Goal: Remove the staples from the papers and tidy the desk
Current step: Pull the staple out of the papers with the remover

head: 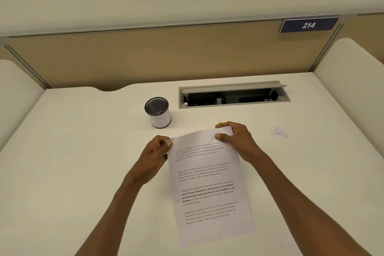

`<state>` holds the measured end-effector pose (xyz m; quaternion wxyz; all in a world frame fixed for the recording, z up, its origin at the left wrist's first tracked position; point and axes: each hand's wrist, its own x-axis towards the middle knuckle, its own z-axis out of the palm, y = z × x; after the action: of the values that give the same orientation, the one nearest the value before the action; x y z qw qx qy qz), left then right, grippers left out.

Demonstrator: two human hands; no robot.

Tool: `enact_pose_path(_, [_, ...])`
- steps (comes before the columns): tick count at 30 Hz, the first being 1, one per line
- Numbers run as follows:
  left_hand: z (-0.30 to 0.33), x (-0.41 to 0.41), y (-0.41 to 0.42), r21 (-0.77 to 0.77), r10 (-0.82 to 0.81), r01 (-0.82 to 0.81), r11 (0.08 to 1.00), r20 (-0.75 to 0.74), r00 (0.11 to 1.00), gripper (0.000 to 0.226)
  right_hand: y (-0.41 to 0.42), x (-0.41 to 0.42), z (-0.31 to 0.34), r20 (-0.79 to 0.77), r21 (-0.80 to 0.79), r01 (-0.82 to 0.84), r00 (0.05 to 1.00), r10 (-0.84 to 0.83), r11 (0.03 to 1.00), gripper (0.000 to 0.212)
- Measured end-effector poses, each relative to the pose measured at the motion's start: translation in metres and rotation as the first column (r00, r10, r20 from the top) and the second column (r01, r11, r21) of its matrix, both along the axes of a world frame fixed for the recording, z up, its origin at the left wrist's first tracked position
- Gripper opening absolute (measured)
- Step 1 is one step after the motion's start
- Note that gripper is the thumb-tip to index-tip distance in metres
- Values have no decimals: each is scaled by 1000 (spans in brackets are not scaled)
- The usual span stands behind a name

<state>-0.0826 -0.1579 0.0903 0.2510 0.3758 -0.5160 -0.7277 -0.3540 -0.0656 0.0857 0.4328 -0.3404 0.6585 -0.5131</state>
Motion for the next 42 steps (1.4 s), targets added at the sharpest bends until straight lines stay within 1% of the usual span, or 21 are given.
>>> enact_pose_path(6, [5, -2, 1, 19, -72, 72, 997, -33, 997, 10, 3, -2, 4, -9, -1, -7, 1000, 7, 1000, 27])
enact_pose_path(11, [7, -6, 4, 73, -73, 79, 994, -91, 993, 8, 3, -2, 3, -23, 8, -8, 1000, 8, 1000, 26])
enact_pose_path(14, [10, -7, 4, 95, -75, 87, 992, -121, 990, 26, 3, -3, 4, -38, 11, -9, 999, 9, 1000, 26])
enact_pose_path(15, [11, -7, 4, 91, -77, 88, 992, -121, 990, 28, 3, -3, 5, -39, 12, -7, 999, 8, 1000, 27])
enact_pose_path(18, [8, -6, 3, 71, -56, 65, 995, -118, 991, 9, 3, -3, 7, -36, 18, -4, 999, 4, 1000, 26])
enact_pose_path(25, [5, -5, 1, 65, -16, 21, 998, -85, 996, 12, 5, -2, 11, -25, 17, -3, 1000, 4, 1000, 26])
enact_pose_path(28, [6, -5, 0, 71, 9, -2, 997, -103, 995, 11, 6, -2, 14, -31, 14, -3, 1000, 3, 1000, 26])
enact_pose_path(33, [15, -4, -1, 63, -4, 12, 998, -117, 993, 11, 8, -1, 28, -58, 7, 8, 998, -8, 1000, 27])
enact_pose_path(36, [25, -5, 2, 58, -35, 44, 997, -157, 987, 7, 11, 1, 38, -72, -15, 20, 997, -21, 1000, 26])
enact_pose_path(37, [30, -4, 3, 64, -42, 55, 996, -180, 983, 10, 13, 1, 42, -79, -22, 24, 997, -25, 999, 27])
enact_pose_path(40, [44, -4, 5, 95, -89, 116, 989, -249, 964, 36, 18, 1, 52, -79, -48, 25, 996, -28, 999, 27])
enact_pose_path(41, [48, -3, 5, 98, -109, 139, 985, -266, 958, 38, 20, 1, 56, -73, -58, 25, 997, -29, 998, 28])
enact_pose_path(42, [52, -3, 7, 98, -128, 160, 982, -277, 952, 36, 22, 2, 59, -73, -69, 26, 997, -31, 997, 28])
